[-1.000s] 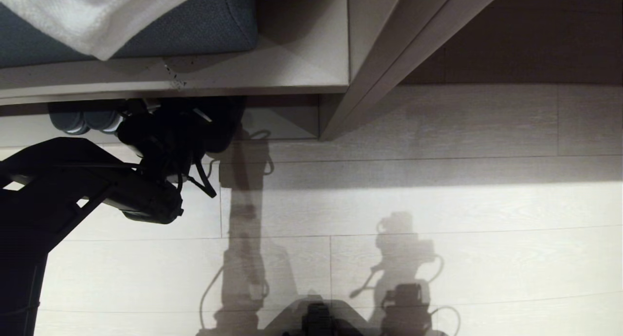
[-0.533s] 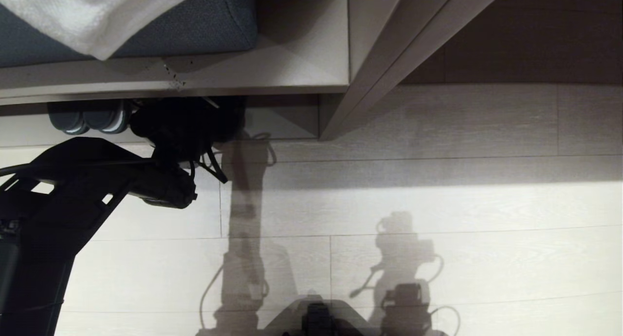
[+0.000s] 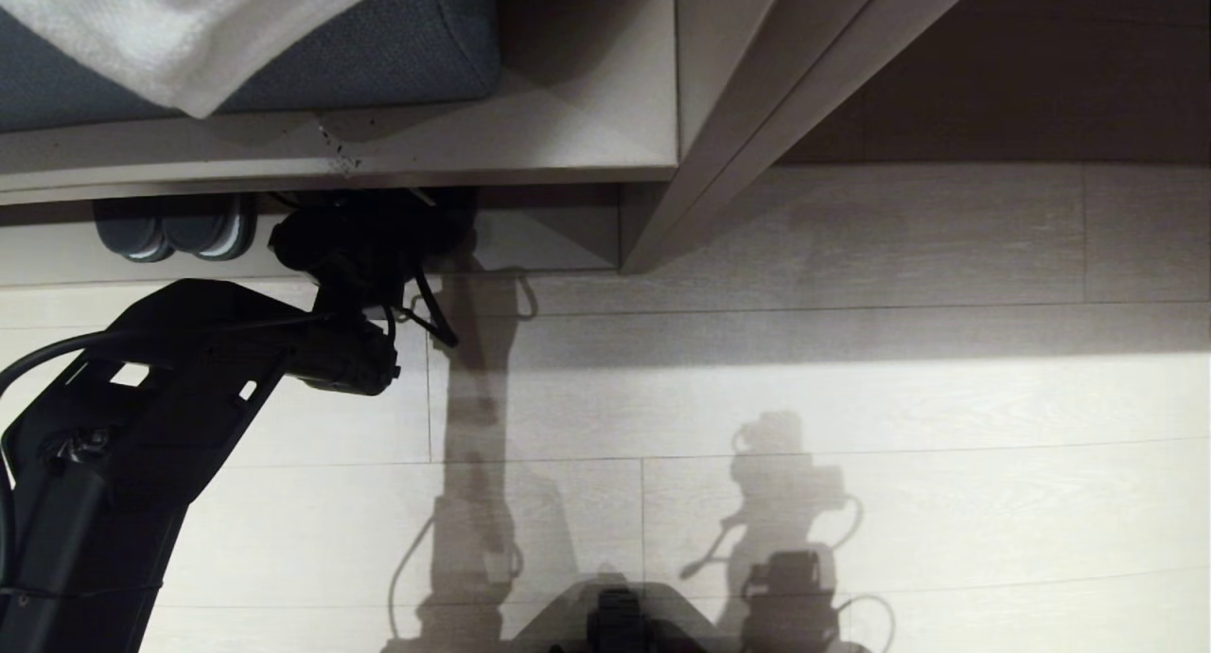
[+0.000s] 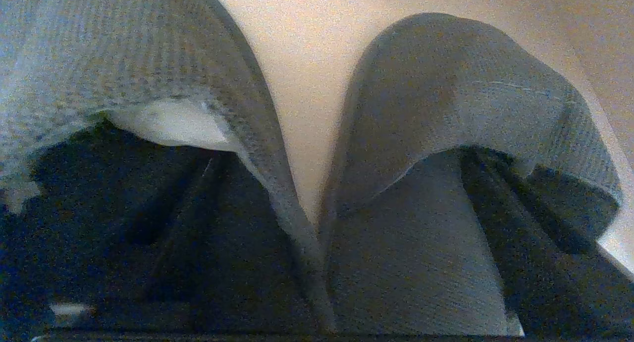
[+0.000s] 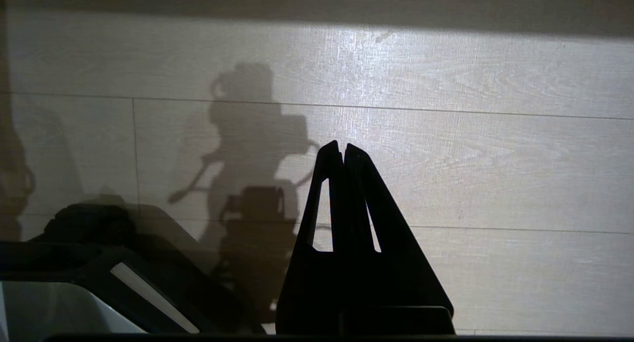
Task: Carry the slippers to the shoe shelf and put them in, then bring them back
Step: Pick up the slippers in the shoe cabinet
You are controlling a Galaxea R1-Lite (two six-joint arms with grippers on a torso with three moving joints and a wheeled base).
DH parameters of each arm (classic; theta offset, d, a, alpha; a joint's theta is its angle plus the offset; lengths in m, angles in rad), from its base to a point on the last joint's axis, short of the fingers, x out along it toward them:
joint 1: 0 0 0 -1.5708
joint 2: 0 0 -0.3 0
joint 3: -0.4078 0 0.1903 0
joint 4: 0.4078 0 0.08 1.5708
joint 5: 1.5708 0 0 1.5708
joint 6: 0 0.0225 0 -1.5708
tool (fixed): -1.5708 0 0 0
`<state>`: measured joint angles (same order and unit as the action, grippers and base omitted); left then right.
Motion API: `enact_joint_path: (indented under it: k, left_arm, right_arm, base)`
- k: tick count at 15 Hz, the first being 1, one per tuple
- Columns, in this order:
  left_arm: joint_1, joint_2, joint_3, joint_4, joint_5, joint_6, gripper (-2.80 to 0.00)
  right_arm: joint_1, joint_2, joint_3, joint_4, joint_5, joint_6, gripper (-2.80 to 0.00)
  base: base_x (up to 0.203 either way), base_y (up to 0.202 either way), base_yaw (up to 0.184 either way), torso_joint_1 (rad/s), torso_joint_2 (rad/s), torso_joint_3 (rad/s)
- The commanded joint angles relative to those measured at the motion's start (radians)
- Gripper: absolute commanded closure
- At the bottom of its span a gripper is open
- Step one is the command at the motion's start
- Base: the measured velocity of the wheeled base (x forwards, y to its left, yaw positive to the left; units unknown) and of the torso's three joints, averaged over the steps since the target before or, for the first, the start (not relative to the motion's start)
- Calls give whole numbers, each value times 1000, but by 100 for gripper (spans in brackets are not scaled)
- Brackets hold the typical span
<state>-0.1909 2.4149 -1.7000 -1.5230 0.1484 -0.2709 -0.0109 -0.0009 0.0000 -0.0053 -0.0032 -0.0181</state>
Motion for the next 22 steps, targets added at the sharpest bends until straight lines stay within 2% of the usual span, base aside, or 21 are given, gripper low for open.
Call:
enact_joint_path:
  k: [1,6,11,15,22]
  left_arm:
    - [1,-3,8,-7,17,8,0]
    - [4,-35,65,-7,30,12,0]
    - [7,-161,267,-7,55,13,0]
    - [7,-361,520,-7,52,12,0]
    - [7,-648,875,-7,49,13,0]
  right_arm:
    - [0,-39,40,-1,0,0,0]
    - [0,-39,40,-1,0,0,0]
    - [0,-39,40,-1,0,0,0]
    - [0,-39,40,-1,0,0,0]
    - [0,-39,40,-1,0,0,0]
  base:
    - [0,0,0,0,0,0]
    - [0,0,0,0,0,0]
    - [0,0,0,0,0,0]
    - [0,0,0,0,0,0]
    - [0,0,0,0,0,0]
